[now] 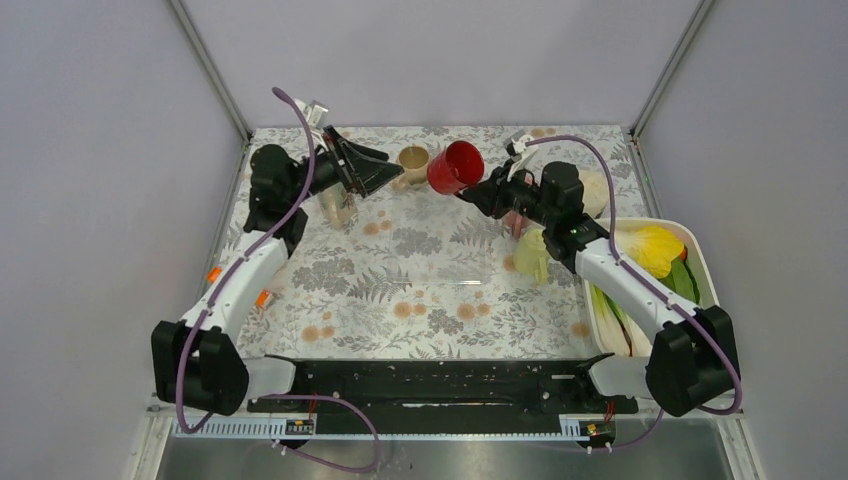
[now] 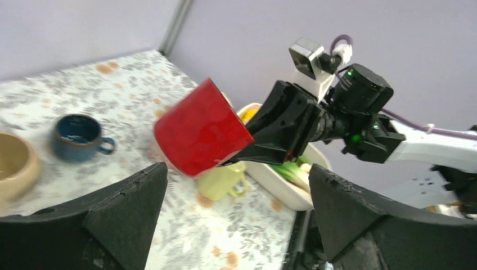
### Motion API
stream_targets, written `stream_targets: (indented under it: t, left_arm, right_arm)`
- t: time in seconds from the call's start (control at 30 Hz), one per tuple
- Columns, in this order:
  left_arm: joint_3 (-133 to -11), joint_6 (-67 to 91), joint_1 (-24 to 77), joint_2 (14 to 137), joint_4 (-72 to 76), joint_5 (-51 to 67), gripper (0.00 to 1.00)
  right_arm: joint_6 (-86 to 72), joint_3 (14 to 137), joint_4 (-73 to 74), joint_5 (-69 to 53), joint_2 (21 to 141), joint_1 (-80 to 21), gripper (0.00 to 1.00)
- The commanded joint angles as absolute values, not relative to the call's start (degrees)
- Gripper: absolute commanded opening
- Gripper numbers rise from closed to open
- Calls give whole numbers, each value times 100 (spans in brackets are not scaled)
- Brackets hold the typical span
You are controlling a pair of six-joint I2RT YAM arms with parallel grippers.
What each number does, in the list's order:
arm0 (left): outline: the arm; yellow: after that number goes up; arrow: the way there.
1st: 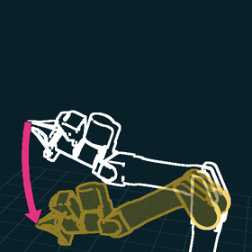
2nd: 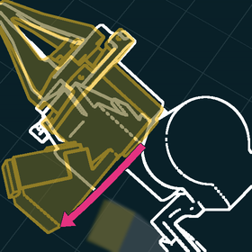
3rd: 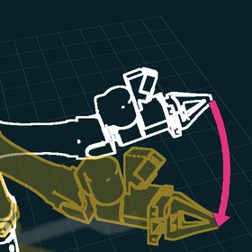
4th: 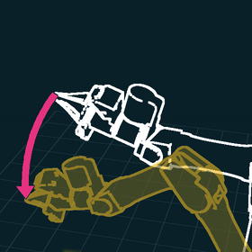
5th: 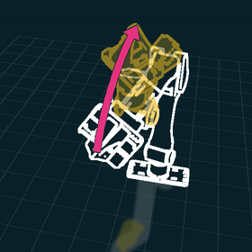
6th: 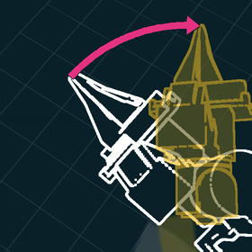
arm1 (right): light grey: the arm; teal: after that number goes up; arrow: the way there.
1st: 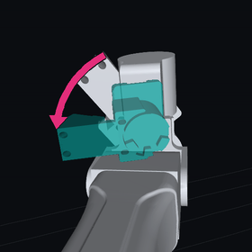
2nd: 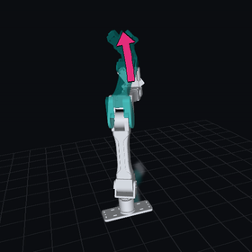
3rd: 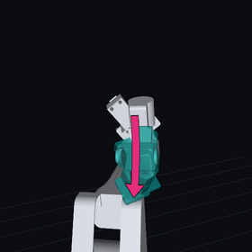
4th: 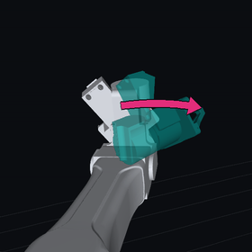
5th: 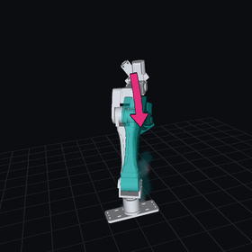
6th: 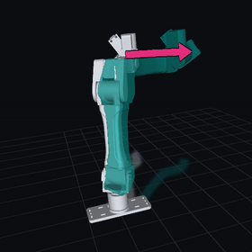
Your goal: Turn the mug right side up
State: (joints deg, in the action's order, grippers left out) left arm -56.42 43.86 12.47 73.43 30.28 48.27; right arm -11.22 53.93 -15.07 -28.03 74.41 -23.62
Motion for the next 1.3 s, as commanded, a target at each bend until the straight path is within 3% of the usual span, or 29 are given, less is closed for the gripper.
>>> stream_targets:
  t: [0.0,0.2,0.53,0.77,1.27]
  left_arm:
    - [-6387,2632,835,6891,908,5258,99]
    - [-6552,735,69,6299,-1489,5287,99]
    - [-5913,-1964,-688,5468,-3715,4747,99]
    - [-5109,-2324,-722,5296,-3508,4672,99]
    - [-4992,-2457,-978,5185,-3630,5018,99]
  right_arm:
    - [-58,5392,-1494,-2354,7276,-2351,0]
    - [738,5444,-1143,-2279,7575,-2345,0]
    - [1355,5900,-766,-2380,8593,-2347,0]
    - [1523,6370,-580,-2173,9339,-2347,0]
    - [1730,7316,207,-1573,10210,-2344,0]
